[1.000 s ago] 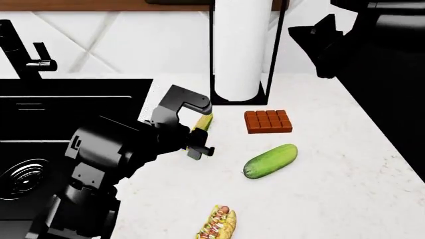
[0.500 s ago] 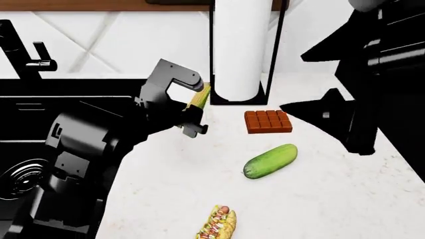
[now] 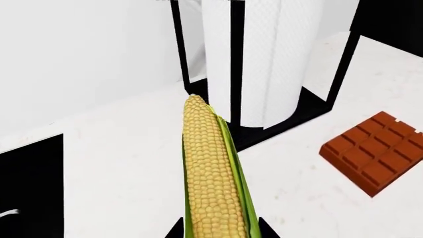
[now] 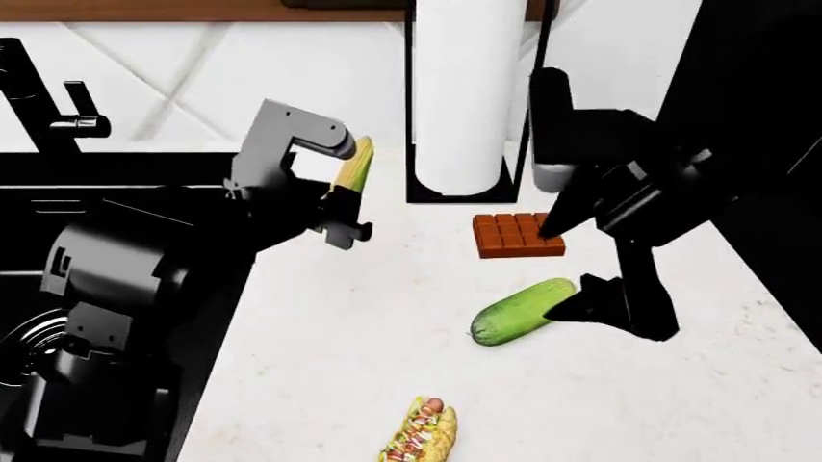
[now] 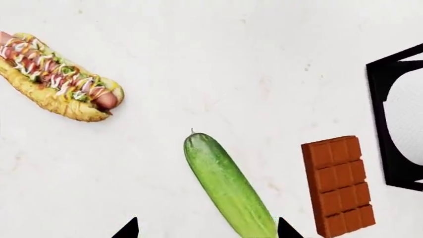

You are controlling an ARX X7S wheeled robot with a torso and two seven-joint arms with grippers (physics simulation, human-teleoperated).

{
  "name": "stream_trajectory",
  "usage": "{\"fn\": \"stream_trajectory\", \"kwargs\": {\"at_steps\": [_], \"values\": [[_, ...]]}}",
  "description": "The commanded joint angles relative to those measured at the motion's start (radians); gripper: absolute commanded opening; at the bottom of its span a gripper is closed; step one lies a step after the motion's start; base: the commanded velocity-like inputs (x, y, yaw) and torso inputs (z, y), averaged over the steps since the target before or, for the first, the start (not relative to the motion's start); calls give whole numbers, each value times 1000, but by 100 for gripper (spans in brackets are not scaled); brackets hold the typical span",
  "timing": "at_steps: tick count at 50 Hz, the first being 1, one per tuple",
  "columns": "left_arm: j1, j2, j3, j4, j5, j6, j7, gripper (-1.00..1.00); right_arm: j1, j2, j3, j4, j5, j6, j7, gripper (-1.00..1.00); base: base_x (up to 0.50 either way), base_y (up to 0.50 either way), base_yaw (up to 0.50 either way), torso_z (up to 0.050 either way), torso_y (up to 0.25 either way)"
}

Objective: Pick up the fruits and vegetables and place them in the sink. Turn on the sink faucet to wash them. Then turn the sink off and put them in the tray.

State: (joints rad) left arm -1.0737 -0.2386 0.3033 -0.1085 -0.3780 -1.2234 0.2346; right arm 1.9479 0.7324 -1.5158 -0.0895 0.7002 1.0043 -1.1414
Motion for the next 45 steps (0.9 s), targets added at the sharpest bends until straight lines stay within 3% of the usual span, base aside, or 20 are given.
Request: {"fn": "stream_trajectory", "kwargs": {"at_steps": [1, 8, 19, 45], "values": [[37, -32, -43, 57, -19, -23, -27, -100, -88, -106, -195, 215, -236, -318, -129, 100, 0, 0, 0, 0, 0], [46, -44, -66, 108, -34, -48, -37, -100, -152, -175, -205, 398, -284, -469, -143, 100, 0, 0, 0, 0, 0], [62, -55, -88, 133, -42, -69, -55, -100, -229, -347, -216, 819, -373, -842, -211, 100, 0, 0, 0, 0, 0], [110, -66, -109, 204, -61, -107, -91, -100, -354, -404, -190, 880, -311, -931, -230, 100, 0, 1, 1, 0, 0]]}}
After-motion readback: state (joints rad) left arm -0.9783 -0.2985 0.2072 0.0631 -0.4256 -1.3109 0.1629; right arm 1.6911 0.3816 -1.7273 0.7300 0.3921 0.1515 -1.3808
